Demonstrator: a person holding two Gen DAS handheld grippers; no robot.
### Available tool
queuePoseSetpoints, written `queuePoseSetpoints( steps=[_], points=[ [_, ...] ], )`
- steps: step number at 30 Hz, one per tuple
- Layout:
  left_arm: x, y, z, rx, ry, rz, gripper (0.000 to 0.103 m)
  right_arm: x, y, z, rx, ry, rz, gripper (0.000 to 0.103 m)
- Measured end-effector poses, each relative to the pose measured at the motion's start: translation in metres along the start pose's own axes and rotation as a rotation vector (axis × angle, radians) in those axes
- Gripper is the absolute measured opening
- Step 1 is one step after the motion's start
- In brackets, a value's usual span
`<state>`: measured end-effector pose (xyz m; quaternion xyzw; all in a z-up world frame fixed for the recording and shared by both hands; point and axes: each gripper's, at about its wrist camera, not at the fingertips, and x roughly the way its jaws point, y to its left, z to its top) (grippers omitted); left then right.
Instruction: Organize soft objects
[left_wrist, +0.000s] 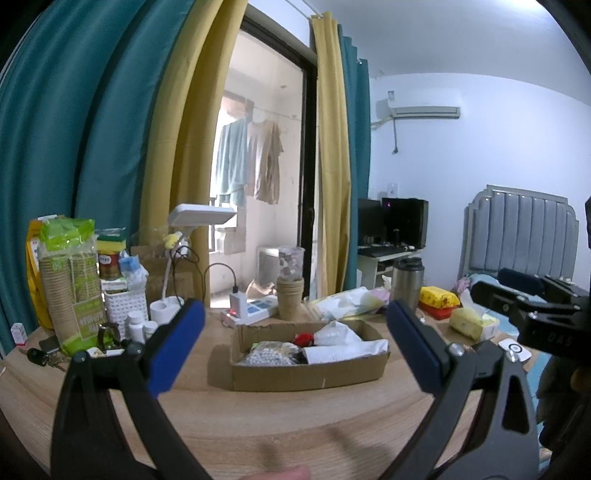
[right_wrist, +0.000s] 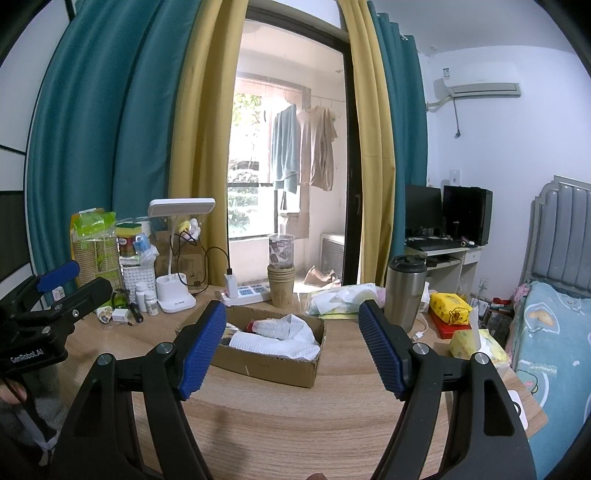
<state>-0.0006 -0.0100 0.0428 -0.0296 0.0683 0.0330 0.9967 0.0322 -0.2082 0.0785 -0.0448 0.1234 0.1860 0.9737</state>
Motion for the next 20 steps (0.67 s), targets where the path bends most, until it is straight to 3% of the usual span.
queuePoseSetpoints(
  steps=[17,20],
  points=[
    [0.0042,-0.0036,-0.0029,0.005,0.013,-0.023,0.1,-0.0012,0.0013,-0.0021,-0.001,0.003,0.002,0.077],
    [0.0048,-0.0044,-0.0032,-0.002,0.025,-0.08,0.1,-0.0009,0.0008,-0.0031,0.003,0.008,0.004,0.077]
  ],
)
